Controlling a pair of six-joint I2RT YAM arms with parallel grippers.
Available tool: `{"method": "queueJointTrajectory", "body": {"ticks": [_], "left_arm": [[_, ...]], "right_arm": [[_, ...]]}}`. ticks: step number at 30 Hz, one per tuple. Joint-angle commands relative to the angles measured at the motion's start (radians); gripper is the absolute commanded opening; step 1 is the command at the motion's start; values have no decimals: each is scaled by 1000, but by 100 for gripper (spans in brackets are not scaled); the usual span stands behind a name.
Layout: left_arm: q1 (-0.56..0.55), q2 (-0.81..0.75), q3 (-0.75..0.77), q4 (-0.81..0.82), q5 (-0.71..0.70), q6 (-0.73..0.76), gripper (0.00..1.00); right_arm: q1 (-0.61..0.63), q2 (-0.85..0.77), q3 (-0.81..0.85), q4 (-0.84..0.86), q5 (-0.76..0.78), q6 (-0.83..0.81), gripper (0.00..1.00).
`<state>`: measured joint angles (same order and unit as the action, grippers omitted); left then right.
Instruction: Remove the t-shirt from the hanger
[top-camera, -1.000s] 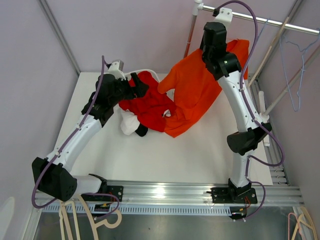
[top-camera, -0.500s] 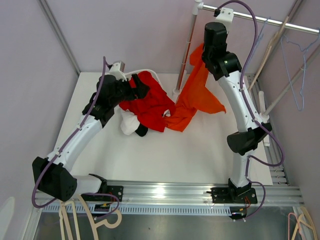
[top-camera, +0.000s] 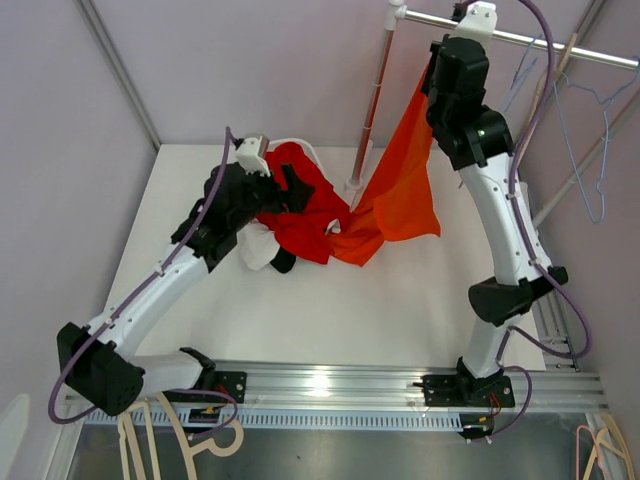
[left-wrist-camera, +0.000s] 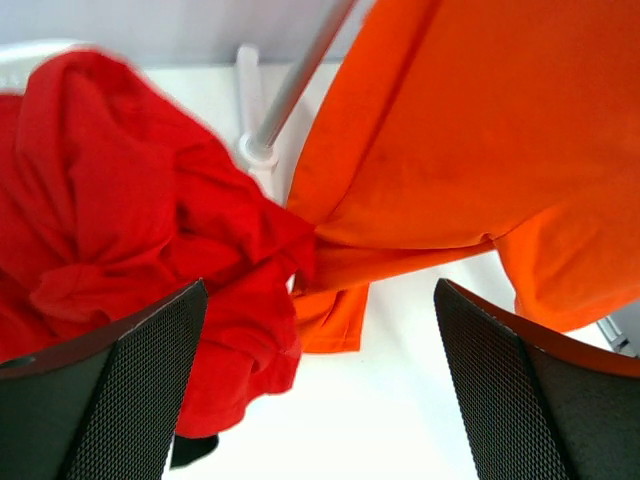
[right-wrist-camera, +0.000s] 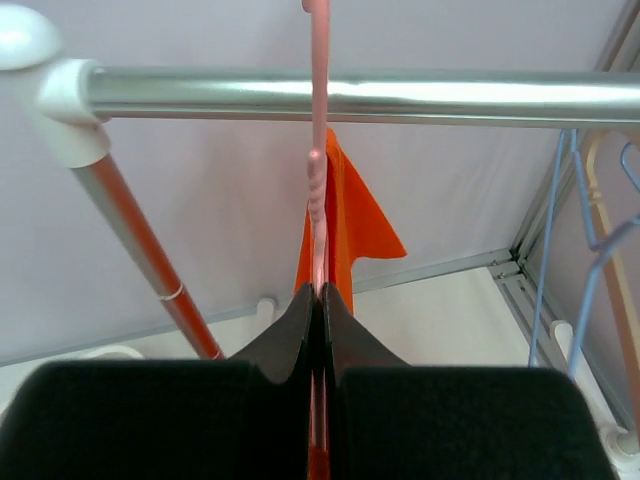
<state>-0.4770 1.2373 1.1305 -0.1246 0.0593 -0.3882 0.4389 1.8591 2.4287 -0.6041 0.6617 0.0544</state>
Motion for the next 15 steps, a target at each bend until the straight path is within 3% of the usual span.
{"method": "queueJointTrajectory", "body": {"ticks": [1, 9, 12, 15], "left_arm": [[-83, -106, -38, 118, -111, 107, 99], [-245, -232, -60, 200, -199, 239, 99], [-350, -268, -75, 224, -233, 291, 99], [-535, -279, -124, 321, -297, 388, 99]], "right_arm": [[20, -174, -75, 118, -28, -7, 0], [31, -314, -244, 73, -94, 87, 0], [34, -386, -373, 107, -100, 156, 0], [44, -462, -514, 199, -88, 212, 0]]}}
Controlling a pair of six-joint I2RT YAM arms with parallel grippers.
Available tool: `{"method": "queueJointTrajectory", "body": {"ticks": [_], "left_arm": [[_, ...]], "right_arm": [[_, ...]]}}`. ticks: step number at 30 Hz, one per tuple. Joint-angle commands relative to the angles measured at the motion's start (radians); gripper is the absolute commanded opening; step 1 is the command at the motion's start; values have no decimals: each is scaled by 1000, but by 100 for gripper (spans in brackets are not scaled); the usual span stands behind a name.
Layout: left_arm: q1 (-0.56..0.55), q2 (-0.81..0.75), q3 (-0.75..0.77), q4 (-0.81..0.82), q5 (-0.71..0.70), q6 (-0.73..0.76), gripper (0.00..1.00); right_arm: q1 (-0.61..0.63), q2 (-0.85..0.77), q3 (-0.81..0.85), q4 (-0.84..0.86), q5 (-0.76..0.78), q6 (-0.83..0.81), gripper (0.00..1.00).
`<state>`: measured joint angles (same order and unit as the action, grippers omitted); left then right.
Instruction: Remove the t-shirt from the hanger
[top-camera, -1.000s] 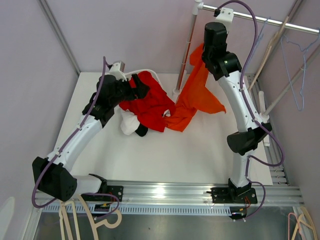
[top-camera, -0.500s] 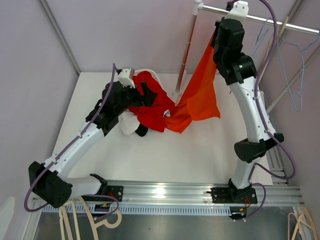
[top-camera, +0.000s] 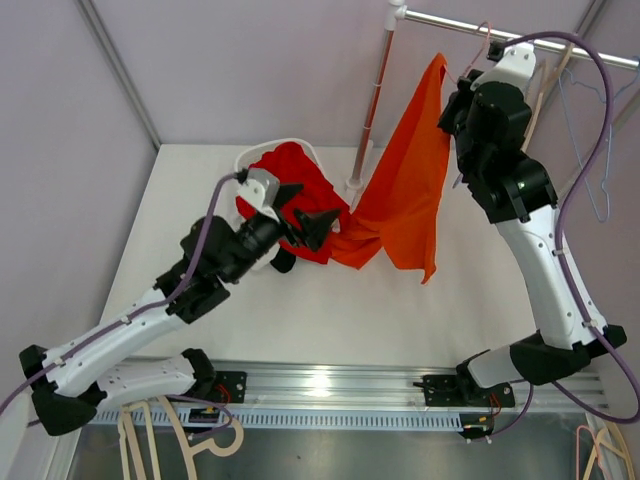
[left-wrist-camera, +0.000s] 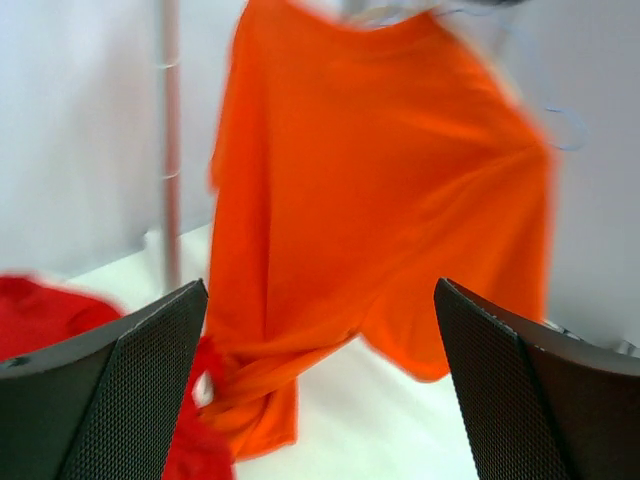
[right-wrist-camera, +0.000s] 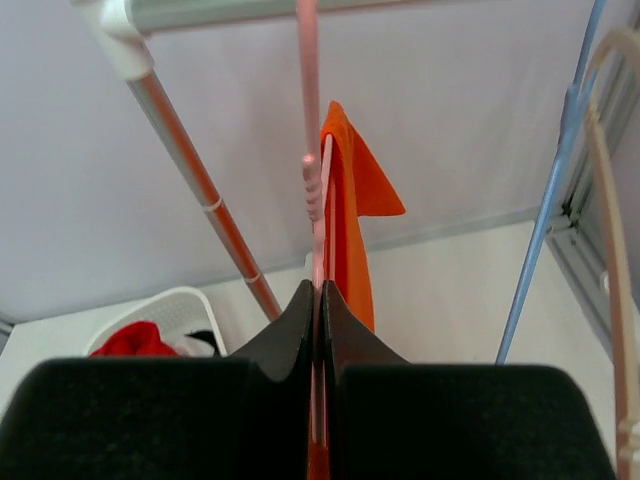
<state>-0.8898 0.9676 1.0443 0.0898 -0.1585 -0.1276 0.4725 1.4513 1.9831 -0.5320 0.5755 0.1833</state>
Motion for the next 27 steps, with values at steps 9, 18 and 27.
{"method": "queueJointTrajectory", "body": {"ticks": [9, 18, 27], "left_arm": [[-400, 207, -86, 383, -227, 413, 99], [-416, 348, -37, 429, -283, 417, 99], [-391, 471, 101, 390, -368, 438, 99]], "right_arm": [[75, -48, -52, 121, -11, 134, 0], [143, -51, -27, 104, 11, 119, 0], [196, -71, -21, 84, 15, 116, 0]]}}
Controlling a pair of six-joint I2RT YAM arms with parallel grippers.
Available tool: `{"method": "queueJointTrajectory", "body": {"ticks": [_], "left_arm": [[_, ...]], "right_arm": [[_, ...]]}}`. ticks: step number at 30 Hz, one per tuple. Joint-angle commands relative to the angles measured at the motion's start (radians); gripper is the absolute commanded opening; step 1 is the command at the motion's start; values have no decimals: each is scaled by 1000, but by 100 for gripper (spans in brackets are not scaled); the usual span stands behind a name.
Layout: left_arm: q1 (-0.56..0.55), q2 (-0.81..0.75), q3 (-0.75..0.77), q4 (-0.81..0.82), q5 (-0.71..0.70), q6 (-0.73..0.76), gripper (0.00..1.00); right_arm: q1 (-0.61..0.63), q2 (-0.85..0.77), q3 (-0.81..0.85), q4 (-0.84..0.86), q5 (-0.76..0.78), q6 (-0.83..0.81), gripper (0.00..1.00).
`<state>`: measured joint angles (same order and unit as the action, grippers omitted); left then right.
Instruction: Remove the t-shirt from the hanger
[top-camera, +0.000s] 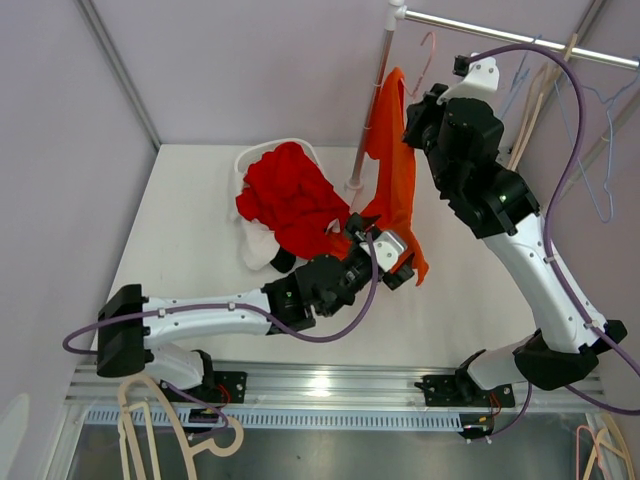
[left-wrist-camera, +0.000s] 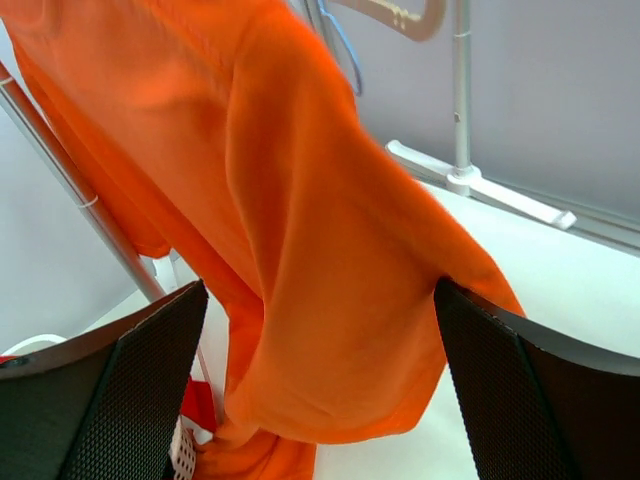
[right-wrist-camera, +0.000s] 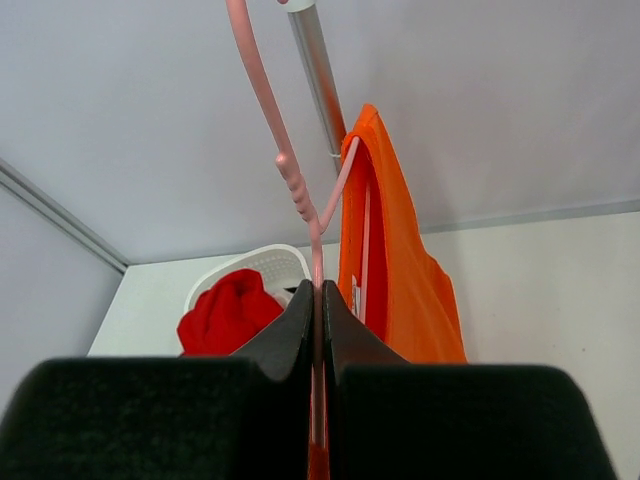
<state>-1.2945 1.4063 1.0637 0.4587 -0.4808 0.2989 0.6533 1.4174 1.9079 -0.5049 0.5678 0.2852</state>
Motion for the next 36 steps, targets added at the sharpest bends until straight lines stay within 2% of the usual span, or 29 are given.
{"method": "queueJointTrajectory", "body": {"ticks": [1, 2, 4, 5, 6, 11, 15, 23, 27, 36], "left_arm": [[17, 43, 103, 6, -48, 3, 100], [21, 51, 117, 0, -48, -9, 99], [31, 59, 136, -23, -10, -21, 68], [32, 60, 140, -32, -1, -33, 43], [31, 60, 145, -43, 1, -43, 2], [-12, 4, 136, -88, -17, -63, 1], [-112, -53, 111, -98, -68, -53, 1], [-299, -92, 119, -118, -123, -87, 1], [-359, -84, 84, -109, -111, -135, 1], [-416, -44, -44, -38, -98, -211, 1]], "right_arm": [[17, -35, 57, 54, 21, 12, 0], [22, -35, 60, 48, 23, 12, 0], [23, -38, 60, 46, 27, 9, 0], [23, -38, 60, 49, 32, 8, 0], [23, -38, 59, 58, 38, -4, 0], [22, -11, 65, 118, 107, -76, 0], [9, 66, 103, 150, 148, -132, 0], [-43, 224, 255, 98, 135, -139, 0], [-52, 264, 295, 89, 133, -141, 0], [-60, 285, 368, 52, 135, -147, 0]]}}
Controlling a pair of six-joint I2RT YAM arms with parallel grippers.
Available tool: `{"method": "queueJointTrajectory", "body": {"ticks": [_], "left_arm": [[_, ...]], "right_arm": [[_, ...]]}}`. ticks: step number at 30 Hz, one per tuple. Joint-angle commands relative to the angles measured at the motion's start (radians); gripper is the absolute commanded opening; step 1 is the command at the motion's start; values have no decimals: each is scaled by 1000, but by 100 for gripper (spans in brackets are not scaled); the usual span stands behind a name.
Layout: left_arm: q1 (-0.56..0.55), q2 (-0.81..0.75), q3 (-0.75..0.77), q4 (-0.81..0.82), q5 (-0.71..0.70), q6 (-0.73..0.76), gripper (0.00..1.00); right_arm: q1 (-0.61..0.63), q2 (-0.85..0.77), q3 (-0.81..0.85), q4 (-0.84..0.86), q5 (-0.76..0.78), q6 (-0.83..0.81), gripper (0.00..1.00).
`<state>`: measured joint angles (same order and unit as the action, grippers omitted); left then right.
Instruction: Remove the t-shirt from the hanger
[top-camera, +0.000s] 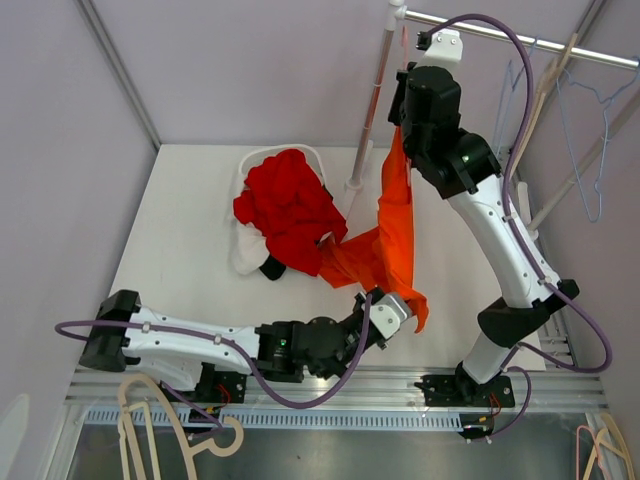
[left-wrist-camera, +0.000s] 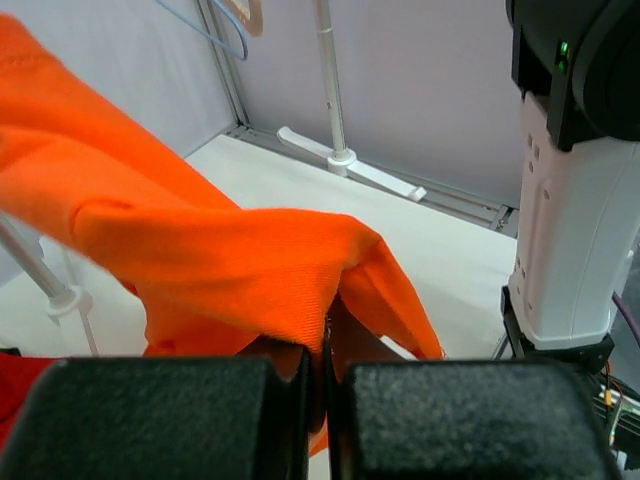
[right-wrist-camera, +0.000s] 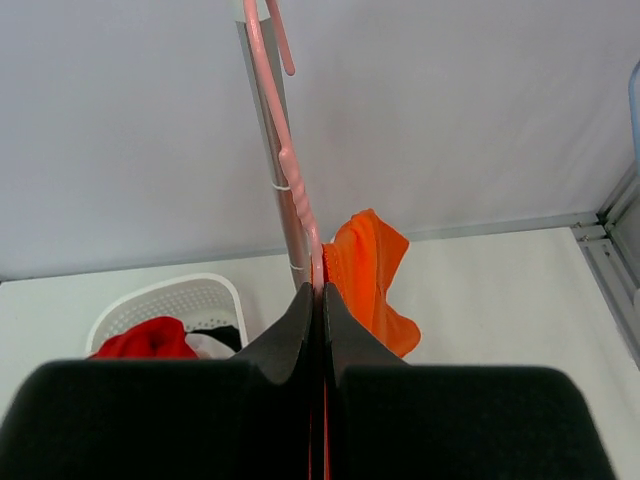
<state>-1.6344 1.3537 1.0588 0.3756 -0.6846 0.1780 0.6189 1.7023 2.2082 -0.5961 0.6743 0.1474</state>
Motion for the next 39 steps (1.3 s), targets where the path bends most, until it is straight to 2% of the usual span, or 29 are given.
{"method": "queueJointTrajectory", "body": {"ticks": [1, 4, 6, 7, 9, 10, 13, 17, 19, 22, 26, 29, 33, 37, 39], "left_arm": [[-76, 10, -48, 52, 91, -107, 1], [-48, 30, -85, 95, 50, -126, 1], [42, 42, -68, 9, 82, -184, 1], [83, 44, -59, -29, 114, -269, 1], [227, 53, -19, -128, 203, -366, 1], [323, 62, 9, -153, 235, -388, 1], [486, 116, 72, -236, 309, -434, 1], [605, 195, 234, -352, 332, -445, 1], [652, 226, 262, -368, 384, -462, 1], [671, 229, 276, -368, 430, -462, 1], [671, 214, 316, -409, 464, -453, 1], [671, 179, 355, -431, 499, -439, 1], [674, 122, 424, -455, 542, -414, 1], [676, 105, 541, -481, 701, -460, 1], [668, 107, 570, -475, 839, -520, 1]], "right_arm": [[-25, 2, 83, 122, 24, -6, 0], [-25, -16, 102, 56, -10, 24, 0], [-22, -48, 100, 10, -37, 43, 0], [-18, -62, 99, -16, -45, 63, 0], [-13, -111, 87, -95, -68, 84, 0], [-12, -128, 81, -123, -80, 107, 0], [-11, -194, 61, -241, -134, 156, 0], [-13, -269, 25, -370, -191, 181, 0], [-15, -305, 8, -399, -199, 179, 0], [-15, -343, -11, -398, -176, 164, 0], [-13, -403, -47, -292, -72, 121, 0], [-24, -379, -41, -239, -15, 83, 0], [-60, -320, -22, -160, -18, 47, 0], [-128, -222, 53, -102, -45, 11, 0], [-162, -155, 120, -87, -68, 8, 0]]}}
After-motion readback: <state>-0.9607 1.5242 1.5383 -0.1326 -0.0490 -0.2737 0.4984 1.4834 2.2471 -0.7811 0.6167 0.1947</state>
